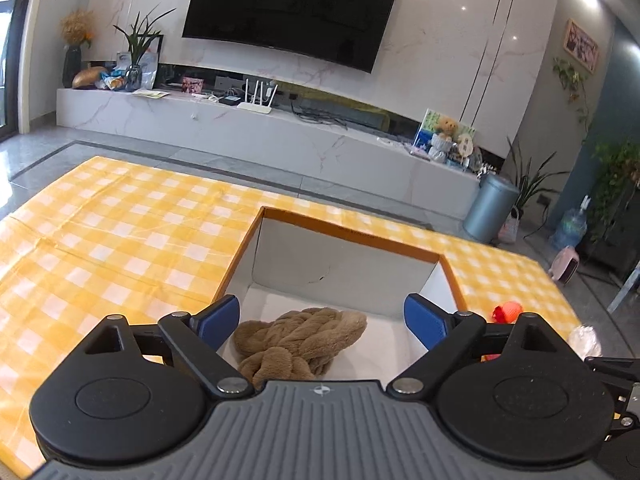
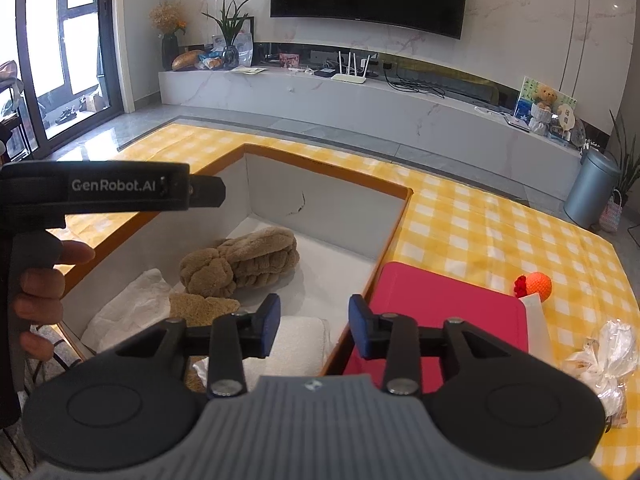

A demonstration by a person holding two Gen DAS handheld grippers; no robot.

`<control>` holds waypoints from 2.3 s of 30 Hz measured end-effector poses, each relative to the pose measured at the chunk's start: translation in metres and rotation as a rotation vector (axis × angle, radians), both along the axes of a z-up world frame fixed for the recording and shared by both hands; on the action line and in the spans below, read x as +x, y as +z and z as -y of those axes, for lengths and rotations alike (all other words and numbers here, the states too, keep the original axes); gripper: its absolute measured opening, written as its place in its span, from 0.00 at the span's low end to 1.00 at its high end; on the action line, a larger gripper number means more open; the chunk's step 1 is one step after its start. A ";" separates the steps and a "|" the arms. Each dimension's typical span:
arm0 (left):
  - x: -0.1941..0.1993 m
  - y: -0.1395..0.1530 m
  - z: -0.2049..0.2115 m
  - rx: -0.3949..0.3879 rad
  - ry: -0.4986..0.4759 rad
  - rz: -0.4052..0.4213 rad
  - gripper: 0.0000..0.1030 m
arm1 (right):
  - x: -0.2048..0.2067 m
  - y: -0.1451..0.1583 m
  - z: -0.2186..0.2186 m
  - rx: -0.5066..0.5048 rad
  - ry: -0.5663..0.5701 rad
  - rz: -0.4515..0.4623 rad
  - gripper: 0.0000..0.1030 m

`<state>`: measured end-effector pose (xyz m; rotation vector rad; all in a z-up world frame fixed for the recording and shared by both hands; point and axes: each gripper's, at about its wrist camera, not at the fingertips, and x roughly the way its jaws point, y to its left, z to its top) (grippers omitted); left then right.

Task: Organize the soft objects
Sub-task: 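Move both tools back over the table to the remaining items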

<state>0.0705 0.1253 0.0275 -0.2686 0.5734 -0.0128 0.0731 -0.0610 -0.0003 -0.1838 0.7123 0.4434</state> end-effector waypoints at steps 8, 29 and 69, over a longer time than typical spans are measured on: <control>-0.008 0.004 0.002 -0.030 -0.035 0.002 1.00 | -0.006 0.013 0.007 0.014 -0.021 0.030 0.51; -0.046 0.049 0.071 0.103 -0.190 0.117 1.00 | -0.030 0.055 0.105 0.043 -0.185 0.128 0.89; -0.037 0.004 0.172 0.210 -0.422 -0.044 1.00 | 0.036 -0.108 0.190 -0.168 -0.439 -0.505 0.80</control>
